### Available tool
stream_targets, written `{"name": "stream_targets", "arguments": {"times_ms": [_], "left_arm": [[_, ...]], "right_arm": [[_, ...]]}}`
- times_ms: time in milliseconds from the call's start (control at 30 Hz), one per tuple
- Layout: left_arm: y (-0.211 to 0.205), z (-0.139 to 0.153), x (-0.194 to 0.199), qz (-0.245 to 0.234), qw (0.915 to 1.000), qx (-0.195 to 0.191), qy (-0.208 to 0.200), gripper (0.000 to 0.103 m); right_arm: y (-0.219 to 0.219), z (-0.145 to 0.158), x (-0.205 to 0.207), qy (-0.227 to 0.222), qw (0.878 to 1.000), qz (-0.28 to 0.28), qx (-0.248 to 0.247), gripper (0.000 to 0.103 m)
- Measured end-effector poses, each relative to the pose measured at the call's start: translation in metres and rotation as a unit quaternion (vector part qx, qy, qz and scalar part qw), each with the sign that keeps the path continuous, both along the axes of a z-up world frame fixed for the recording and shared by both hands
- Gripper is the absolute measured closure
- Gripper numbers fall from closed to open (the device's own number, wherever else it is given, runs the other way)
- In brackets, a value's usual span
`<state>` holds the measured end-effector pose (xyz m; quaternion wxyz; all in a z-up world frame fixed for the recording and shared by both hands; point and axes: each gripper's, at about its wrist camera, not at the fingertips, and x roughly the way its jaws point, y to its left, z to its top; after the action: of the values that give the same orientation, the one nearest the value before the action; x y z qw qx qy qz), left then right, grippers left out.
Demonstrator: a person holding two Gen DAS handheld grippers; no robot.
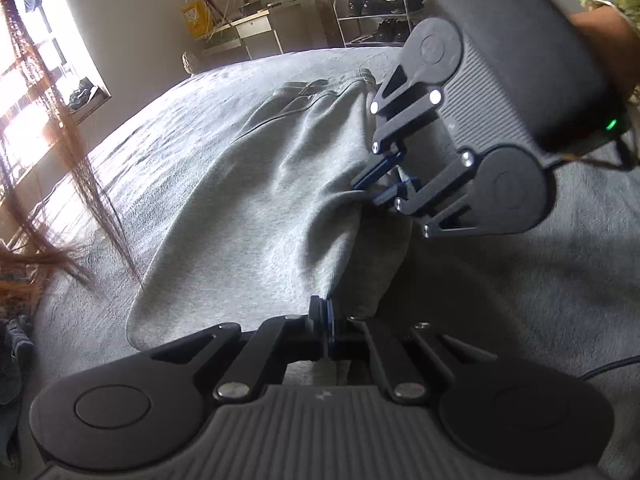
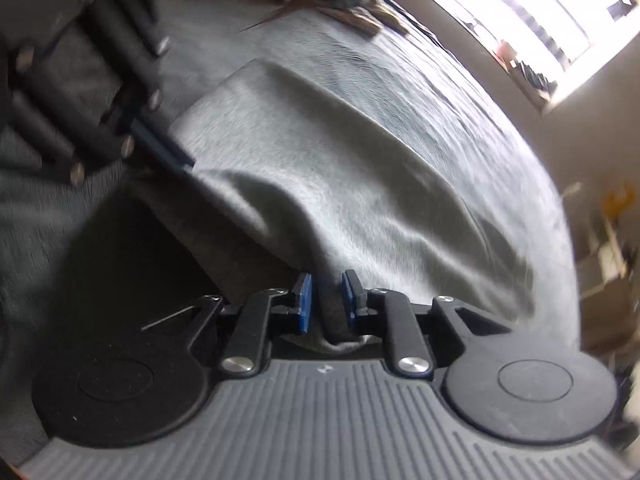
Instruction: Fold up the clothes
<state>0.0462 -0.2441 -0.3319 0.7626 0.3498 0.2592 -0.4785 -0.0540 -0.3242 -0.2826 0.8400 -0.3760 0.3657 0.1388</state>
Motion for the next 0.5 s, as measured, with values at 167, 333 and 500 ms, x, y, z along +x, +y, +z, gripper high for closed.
{"name": "stream_targets", "arguments": {"times_ms": [167,333,500], "left_arm": [[0.002,-0.003,-0.003,-0.017,0.9998,0.002,-0.009,0.101],[-0.001,-0.014,-0.009,-0.052,0.9983,0.023,-0.015,0.101],[0.002,-0.021,-0.008,-0.059,0.9974,0.039,0.012,0.085]], "right_arm": [[-0.012,0.005,0.016,0.007,0.999,-0.041,0.005,0.101],[-0.025,0.023,0.010,-0.010,0.996,-0.075,0.039,0.101],[-0.032,-0.014,0.009,0.055,0.996,-0.068,0.025,0.098]]}}
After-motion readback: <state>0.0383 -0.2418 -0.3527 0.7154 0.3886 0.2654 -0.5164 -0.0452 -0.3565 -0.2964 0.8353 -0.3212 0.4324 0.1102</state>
